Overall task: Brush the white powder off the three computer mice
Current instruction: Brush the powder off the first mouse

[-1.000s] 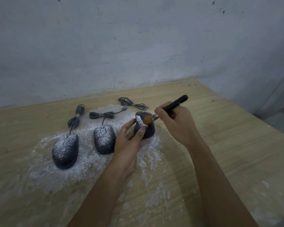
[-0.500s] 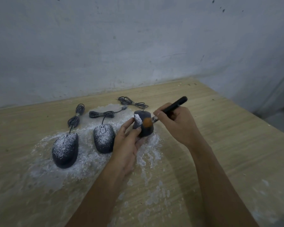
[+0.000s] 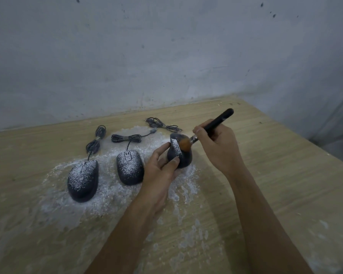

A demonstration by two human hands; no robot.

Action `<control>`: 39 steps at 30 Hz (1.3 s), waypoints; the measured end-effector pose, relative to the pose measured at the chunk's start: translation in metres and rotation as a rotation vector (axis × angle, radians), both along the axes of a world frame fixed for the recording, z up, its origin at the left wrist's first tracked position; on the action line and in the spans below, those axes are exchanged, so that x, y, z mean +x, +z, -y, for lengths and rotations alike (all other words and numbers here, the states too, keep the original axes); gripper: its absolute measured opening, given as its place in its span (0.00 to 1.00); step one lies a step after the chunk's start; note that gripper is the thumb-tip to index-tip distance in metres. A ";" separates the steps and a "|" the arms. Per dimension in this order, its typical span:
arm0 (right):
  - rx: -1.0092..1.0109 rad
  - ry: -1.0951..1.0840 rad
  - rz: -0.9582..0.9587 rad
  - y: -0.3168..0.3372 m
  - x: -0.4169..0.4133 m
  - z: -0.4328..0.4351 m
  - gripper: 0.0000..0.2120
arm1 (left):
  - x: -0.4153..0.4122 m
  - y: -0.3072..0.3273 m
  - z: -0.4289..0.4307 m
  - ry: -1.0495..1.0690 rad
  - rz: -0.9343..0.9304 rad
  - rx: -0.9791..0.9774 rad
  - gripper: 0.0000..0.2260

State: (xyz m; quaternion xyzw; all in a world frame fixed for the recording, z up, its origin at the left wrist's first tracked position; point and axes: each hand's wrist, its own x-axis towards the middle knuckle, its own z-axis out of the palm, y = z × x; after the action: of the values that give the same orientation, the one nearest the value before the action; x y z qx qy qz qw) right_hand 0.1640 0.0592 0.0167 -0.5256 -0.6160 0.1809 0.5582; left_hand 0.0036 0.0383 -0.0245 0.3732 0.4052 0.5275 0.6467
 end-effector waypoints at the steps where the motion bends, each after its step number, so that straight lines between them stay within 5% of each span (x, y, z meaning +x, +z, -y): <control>1: -0.003 0.013 0.014 0.001 -0.003 -0.001 0.08 | 0.000 0.000 0.000 -0.003 -0.008 0.002 0.18; 14: -0.068 0.043 0.005 0.032 -0.003 -0.038 0.07 | 0.002 -0.003 -0.003 0.015 0.023 -0.012 0.18; 18: -0.184 0.134 0.175 0.033 0.002 -0.046 0.08 | 0.001 -0.005 -0.004 0.004 0.010 -0.002 0.18; 23: -0.138 0.037 -0.051 0.025 0.001 -0.056 0.07 | 0.000 -0.007 -0.005 -0.006 0.004 0.018 0.18; 27: -0.202 0.024 0.024 0.012 0.000 -0.061 0.07 | 0.000 -0.010 -0.006 -0.005 -0.007 0.030 0.18; 31: -0.199 0.057 -0.133 0.015 0.001 -0.064 0.07 | -0.001 -0.011 -0.007 -0.013 -0.007 0.041 0.19; 35: -0.195 0.073 0.015 0.013 -0.002 -0.065 0.07 | -0.001 -0.012 -0.008 -0.019 -0.018 0.056 0.18; 39: -0.204 0.104 -0.132 0.019 0.003 -0.062 0.06 | -0.001 -0.011 -0.007 -0.007 -0.008 0.048 0.18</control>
State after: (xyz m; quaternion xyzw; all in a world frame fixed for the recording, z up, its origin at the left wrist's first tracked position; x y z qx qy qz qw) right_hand 0.1670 0.1213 0.0352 -0.5337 -0.5827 0.3055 0.5313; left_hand 0.0030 0.0457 -0.0352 0.3924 0.3935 0.5333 0.6378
